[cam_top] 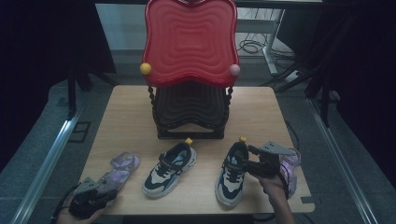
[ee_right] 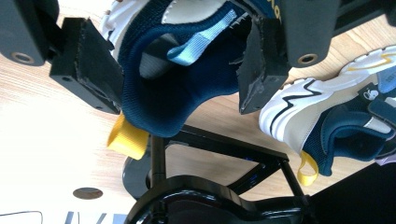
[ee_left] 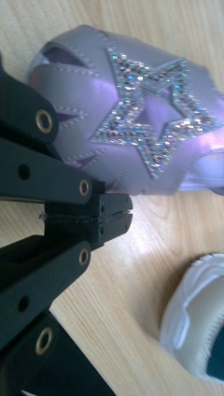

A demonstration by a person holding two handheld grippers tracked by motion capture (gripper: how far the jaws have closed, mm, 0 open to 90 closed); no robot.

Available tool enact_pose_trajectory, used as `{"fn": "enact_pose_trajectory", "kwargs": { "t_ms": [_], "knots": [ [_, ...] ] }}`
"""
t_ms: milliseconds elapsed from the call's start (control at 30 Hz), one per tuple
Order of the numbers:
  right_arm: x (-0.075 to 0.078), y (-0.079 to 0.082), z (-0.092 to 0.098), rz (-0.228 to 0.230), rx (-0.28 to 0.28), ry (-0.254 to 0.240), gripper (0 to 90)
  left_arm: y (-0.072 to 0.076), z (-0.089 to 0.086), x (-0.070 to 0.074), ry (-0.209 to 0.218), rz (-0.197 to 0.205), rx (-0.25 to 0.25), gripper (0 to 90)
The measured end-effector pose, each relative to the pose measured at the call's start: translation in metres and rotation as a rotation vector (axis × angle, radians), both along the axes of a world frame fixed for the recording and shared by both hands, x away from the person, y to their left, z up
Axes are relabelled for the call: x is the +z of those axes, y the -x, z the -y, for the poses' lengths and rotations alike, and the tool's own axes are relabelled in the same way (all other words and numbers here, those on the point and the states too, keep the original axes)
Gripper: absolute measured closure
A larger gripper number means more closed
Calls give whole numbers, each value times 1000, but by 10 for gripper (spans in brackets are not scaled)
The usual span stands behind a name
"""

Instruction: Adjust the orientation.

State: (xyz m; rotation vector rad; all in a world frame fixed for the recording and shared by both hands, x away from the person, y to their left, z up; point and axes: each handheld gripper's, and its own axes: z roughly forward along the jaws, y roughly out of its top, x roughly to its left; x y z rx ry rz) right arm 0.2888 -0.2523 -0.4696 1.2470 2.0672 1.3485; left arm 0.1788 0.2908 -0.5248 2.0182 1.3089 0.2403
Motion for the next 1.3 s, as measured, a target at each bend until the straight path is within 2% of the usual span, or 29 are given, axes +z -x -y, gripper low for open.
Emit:
{"fn": "enact_pose_trajectory", "kwargs": {
  "t_ms": [400, 600, 767, 933, 1067, 1300],
  "knots": [
    [1, 1, 8, 3, -31, -9, 322, 0, -6, -3, -8, -6, 21, 897],
    [0, 1, 8, 1, -31, -5, 322, 0, -9, -3, 2, -4, 33, 898],
    [-1, 1, 8, -2, -31, -1, 322, 1, -10, -2, -21, 1, 43, 899],
    [-2, 2, 9, -5, -33, -2, 322, 2, -16, -2, -40, 3, 74, 899],
    [-1, 3, 9, -9, -24, -15, 322, 3, -18, -2, -84, 10, 104, 898],
    [-1, 5, 9, -9, -19, -14, 322, -2, -25, -3, -75, 4, 131, 898]
  ]
}}
